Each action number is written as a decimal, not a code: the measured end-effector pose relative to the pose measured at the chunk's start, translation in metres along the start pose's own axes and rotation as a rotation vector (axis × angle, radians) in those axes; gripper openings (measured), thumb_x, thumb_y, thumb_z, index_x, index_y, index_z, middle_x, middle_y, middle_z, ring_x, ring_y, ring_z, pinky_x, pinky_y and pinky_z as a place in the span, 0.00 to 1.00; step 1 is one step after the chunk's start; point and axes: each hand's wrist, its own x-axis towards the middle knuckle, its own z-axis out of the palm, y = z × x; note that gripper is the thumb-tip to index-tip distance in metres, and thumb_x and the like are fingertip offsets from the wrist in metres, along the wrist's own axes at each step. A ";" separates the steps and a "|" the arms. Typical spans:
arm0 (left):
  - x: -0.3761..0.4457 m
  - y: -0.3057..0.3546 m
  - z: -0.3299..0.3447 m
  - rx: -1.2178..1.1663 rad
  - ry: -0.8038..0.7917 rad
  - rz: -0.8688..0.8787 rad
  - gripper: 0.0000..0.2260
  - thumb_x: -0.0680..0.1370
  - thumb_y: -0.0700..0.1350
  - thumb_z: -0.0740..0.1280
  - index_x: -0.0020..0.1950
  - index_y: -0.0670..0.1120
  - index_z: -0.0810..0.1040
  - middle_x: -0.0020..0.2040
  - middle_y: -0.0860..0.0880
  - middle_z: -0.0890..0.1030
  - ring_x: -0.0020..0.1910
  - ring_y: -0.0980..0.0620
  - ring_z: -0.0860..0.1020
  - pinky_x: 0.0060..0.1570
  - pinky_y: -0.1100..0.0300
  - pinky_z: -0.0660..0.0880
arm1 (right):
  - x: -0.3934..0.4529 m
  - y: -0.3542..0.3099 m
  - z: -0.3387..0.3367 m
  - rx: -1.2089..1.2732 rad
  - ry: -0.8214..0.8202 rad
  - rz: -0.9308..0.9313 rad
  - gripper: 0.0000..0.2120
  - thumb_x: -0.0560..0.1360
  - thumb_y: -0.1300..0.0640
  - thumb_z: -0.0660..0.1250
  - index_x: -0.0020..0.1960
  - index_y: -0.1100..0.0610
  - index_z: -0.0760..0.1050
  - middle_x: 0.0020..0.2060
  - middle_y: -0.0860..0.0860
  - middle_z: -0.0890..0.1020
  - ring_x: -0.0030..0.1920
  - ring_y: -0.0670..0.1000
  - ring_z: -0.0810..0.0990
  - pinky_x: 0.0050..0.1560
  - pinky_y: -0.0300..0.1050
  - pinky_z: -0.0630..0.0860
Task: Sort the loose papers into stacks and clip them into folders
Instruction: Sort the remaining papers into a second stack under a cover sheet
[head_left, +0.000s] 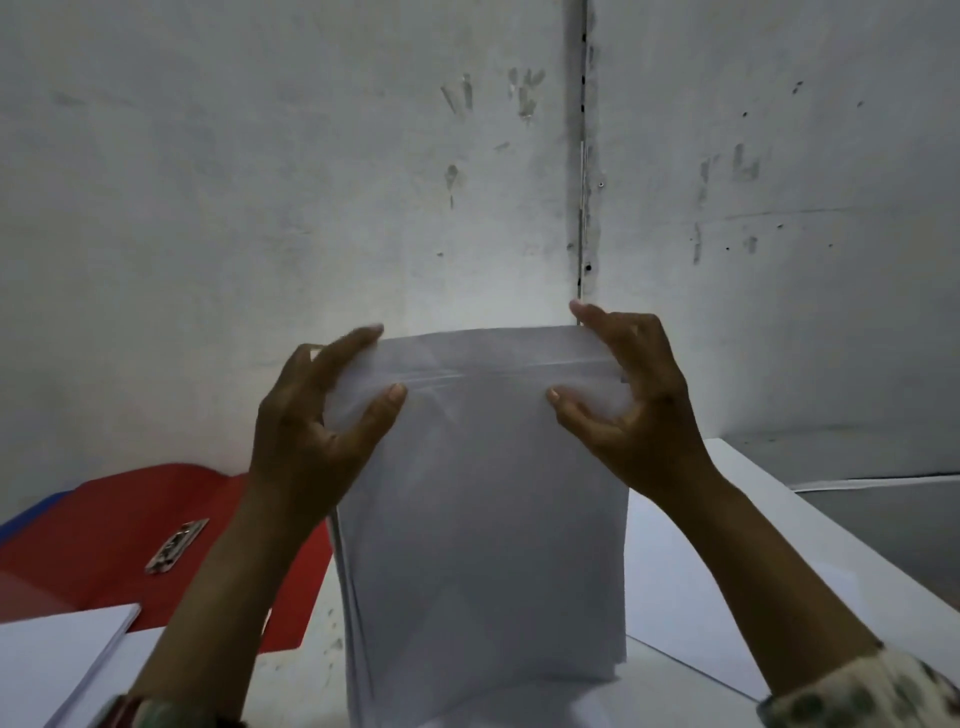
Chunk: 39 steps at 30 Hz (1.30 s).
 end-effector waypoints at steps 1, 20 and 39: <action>-0.001 -0.002 0.001 0.021 0.015 0.023 0.24 0.71 0.54 0.62 0.62 0.42 0.74 0.52 0.51 0.73 0.48 0.65 0.69 0.47 0.84 0.65 | 0.000 0.002 0.000 -0.005 0.008 0.002 0.28 0.68 0.48 0.66 0.65 0.50 0.63 0.54 0.56 0.73 0.51 0.35 0.66 0.51 0.20 0.67; -0.070 -0.015 0.037 -0.664 0.165 -0.824 0.18 0.62 0.43 0.76 0.48 0.49 0.75 0.42 0.48 0.81 0.38 0.49 0.78 0.26 0.68 0.77 | -0.049 0.012 0.015 0.660 -0.162 0.905 0.13 0.73 0.66 0.67 0.48 0.49 0.73 0.46 0.49 0.81 0.46 0.48 0.81 0.37 0.34 0.80; -0.104 0.002 0.050 -0.614 0.303 -0.991 0.30 0.59 0.78 0.42 0.44 0.59 0.66 0.50 0.59 0.73 0.53 0.73 0.73 0.52 0.77 0.67 | -0.089 0.005 0.021 0.639 -0.144 1.031 0.09 0.76 0.65 0.62 0.45 0.54 0.76 0.40 0.46 0.81 0.41 0.47 0.79 0.35 0.31 0.75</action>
